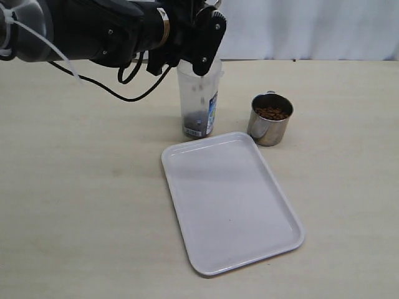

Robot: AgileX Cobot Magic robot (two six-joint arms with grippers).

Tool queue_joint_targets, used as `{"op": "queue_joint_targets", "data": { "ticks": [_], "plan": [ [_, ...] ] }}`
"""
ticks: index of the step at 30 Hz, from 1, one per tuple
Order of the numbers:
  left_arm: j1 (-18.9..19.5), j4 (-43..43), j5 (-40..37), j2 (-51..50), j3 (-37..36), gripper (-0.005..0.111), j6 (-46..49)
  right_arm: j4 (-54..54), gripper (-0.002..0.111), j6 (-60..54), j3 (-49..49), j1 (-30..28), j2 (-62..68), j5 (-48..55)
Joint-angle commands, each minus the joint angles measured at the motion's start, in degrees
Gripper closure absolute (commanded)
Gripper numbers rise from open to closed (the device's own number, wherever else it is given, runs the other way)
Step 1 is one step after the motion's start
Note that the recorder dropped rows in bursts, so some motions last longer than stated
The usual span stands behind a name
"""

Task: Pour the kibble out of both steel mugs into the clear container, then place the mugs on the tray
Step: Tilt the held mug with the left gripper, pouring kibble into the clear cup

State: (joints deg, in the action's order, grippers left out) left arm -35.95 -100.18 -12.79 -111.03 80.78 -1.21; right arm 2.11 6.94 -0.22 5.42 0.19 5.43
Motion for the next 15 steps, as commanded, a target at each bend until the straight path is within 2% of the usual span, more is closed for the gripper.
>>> {"op": "queue_joint_targets", "data": {
  "ticks": [1, 15],
  "plan": [
    [-0.09, 0.23, -0.72, 0.57, 0.65, 0.107, 0.8, 0.03, 0.103, -0.29, 0.22, 0.13, -0.19, -0.12],
    [-0.09, 0.23, -0.72, 0.57, 0.65, 0.107, 2.67, 0.03, 0.103, -0.29, 0.22, 0.13, -0.19, -0.12]
  ]
}}
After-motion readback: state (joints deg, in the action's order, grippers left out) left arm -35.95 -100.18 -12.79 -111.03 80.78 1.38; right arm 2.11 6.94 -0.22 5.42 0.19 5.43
